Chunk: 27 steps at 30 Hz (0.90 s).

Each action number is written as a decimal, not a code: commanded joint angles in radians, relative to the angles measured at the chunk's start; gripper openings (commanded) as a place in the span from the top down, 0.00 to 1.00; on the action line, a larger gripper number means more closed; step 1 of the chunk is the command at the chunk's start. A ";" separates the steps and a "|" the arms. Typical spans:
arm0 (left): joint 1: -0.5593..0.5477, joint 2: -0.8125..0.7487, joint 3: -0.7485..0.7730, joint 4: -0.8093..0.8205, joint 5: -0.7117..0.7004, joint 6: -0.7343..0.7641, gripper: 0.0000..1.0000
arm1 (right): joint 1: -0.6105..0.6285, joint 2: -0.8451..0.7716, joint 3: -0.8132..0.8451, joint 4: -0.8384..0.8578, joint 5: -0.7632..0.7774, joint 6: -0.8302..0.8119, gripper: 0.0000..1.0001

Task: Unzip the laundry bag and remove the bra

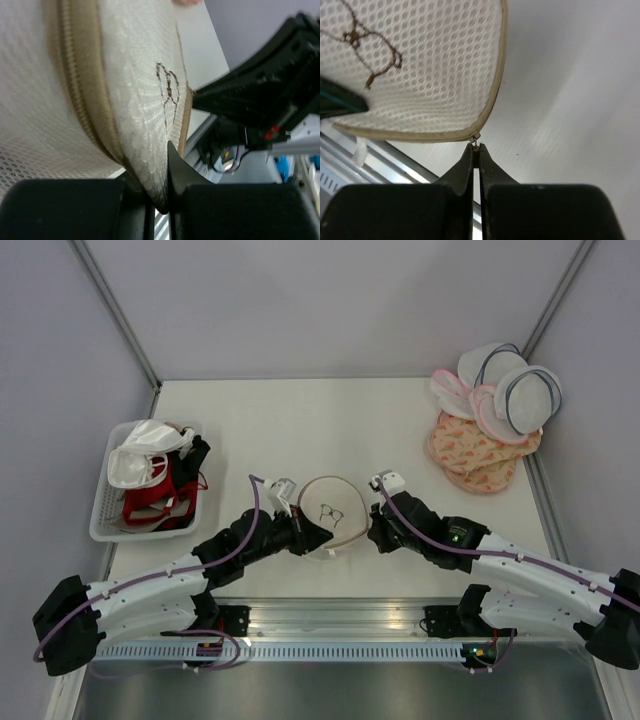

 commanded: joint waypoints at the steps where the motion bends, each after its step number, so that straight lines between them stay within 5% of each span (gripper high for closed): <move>1: 0.024 0.000 0.147 -0.219 0.292 0.280 0.98 | -0.005 0.026 0.074 -0.154 0.187 0.005 1.00; 5: 0.024 0.065 0.268 -0.385 0.447 0.370 0.98 | -0.005 0.026 0.115 -0.196 0.295 -0.006 0.99; 14: 0.024 0.200 0.373 -0.445 0.765 0.476 0.98 | -0.006 0.048 0.211 -0.279 0.447 -0.020 1.00; 16: 0.022 0.194 0.397 -0.482 0.690 0.492 0.98 | -0.005 0.038 0.203 -0.267 0.430 -0.018 1.00; 21: 0.028 0.165 0.483 -0.536 0.227 0.477 0.96 | -0.006 0.006 0.152 -0.239 0.376 -0.012 0.99; 24: 0.038 0.192 0.514 -0.521 0.009 0.463 0.87 | -0.006 0.005 0.132 -0.225 0.344 0.005 1.00; 25: 0.045 0.207 0.517 -0.493 -0.007 0.463 0.80 | -0.005 0.005 0.128 -0.219 0.333 0.006 1.00; 26: 0.050 0.221 0.523 -0.484 -0.051 0.454 0.51 | -0.005 0.005 0.117 -0.213 0.320 0.008 1.00; 27: 0.050 0.259 0.531 -0.482 -0.077 0.445 0.39 | -0.006 0.005 0.114 -0.202 0.313 0.017 1.00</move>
